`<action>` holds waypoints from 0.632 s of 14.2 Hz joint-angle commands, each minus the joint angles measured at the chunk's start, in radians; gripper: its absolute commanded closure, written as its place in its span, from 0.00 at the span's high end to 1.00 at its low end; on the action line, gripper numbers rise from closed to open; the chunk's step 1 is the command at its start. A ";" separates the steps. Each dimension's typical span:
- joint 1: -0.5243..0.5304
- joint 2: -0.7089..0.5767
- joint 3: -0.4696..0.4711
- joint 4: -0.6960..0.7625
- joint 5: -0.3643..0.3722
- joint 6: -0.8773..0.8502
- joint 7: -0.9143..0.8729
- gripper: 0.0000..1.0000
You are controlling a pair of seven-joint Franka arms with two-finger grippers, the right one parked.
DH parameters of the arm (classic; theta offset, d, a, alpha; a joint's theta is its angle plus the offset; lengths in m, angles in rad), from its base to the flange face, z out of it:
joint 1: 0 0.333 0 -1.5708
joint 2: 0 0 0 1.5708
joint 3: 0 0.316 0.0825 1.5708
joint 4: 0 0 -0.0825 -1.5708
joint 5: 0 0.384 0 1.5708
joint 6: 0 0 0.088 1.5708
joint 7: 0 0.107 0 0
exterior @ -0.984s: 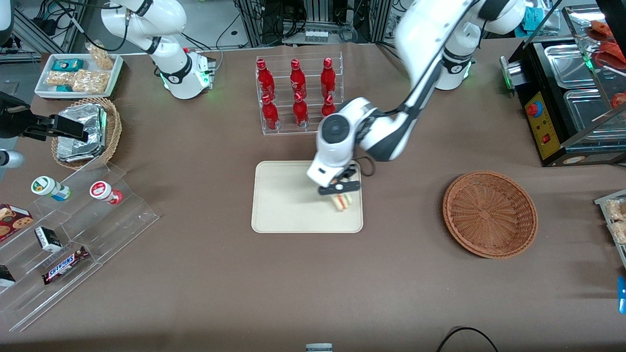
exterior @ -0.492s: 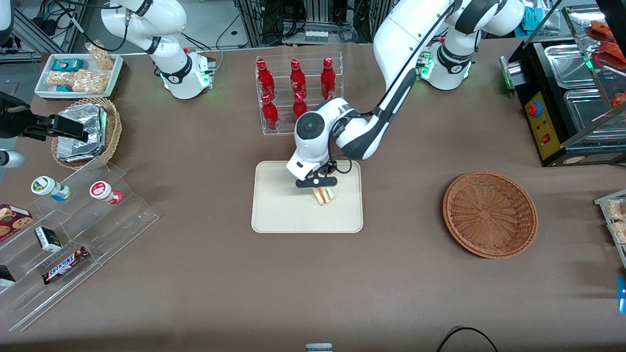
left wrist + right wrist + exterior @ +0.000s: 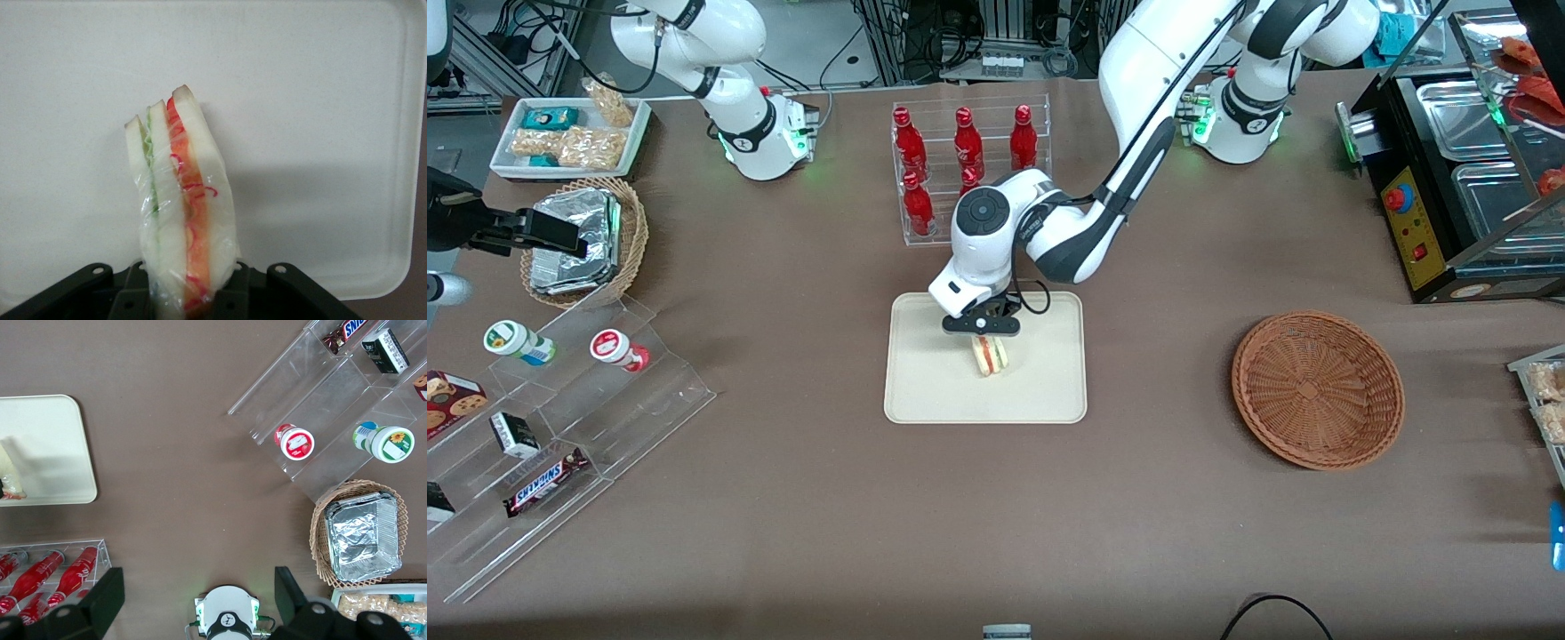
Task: Place sandwich from basket to tray
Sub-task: 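Lower the sandwich onto the tray and open the left gripper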
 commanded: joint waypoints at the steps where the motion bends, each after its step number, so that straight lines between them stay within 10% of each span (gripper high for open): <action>1: -0.001 0.025 0.006 0.006 -0.009 0.010 0.038 0.19; 7: -0.003 0.039 0.006 0.008 -0.009 0.012 0.068 0.22; 8: -0.003 0.039 0.006 0.008 -0.007 0.010 0.070 0.32; 9: -0.007 0.042 0.006 0.011 -0.009 0.010 0.056 0.70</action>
